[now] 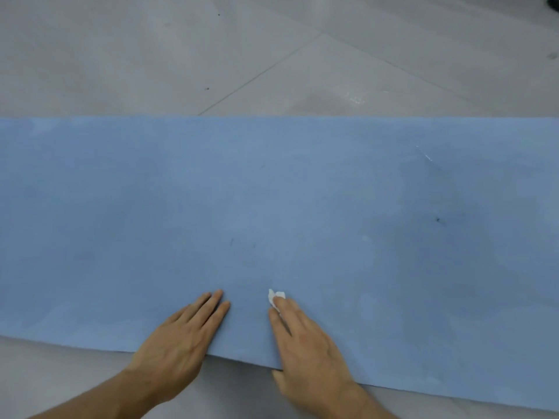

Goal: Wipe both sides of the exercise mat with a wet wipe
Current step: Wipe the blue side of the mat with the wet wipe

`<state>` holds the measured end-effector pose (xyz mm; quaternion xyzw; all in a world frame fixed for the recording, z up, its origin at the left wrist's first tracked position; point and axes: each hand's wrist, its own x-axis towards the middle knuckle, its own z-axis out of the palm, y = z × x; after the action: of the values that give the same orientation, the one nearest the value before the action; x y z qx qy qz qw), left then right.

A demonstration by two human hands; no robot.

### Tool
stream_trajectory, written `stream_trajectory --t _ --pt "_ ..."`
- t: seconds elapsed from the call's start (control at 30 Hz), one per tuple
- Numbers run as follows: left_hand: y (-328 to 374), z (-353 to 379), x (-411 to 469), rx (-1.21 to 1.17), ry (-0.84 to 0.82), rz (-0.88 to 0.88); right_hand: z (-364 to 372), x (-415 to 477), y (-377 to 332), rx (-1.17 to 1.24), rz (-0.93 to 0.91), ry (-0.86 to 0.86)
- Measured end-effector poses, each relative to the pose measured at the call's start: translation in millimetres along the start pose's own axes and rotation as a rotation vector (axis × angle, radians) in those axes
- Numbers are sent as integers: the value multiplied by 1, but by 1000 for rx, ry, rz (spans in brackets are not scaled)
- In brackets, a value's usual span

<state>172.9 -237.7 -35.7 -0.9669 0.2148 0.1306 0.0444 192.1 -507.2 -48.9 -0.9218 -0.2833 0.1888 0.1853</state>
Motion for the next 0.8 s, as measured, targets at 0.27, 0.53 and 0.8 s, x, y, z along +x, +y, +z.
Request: stream_trajectory --t 0.27,0.53,0.8 --pt "-26 2 -19 30 -10 18 12 -35 24 -51 -79 266" --pt "-64 5 -42 43 7 -35 39 -13 -4 -193 -152 498" --pt "-99 18 -76 -3 -34 -127 55 25 -43 -165 -249 434"
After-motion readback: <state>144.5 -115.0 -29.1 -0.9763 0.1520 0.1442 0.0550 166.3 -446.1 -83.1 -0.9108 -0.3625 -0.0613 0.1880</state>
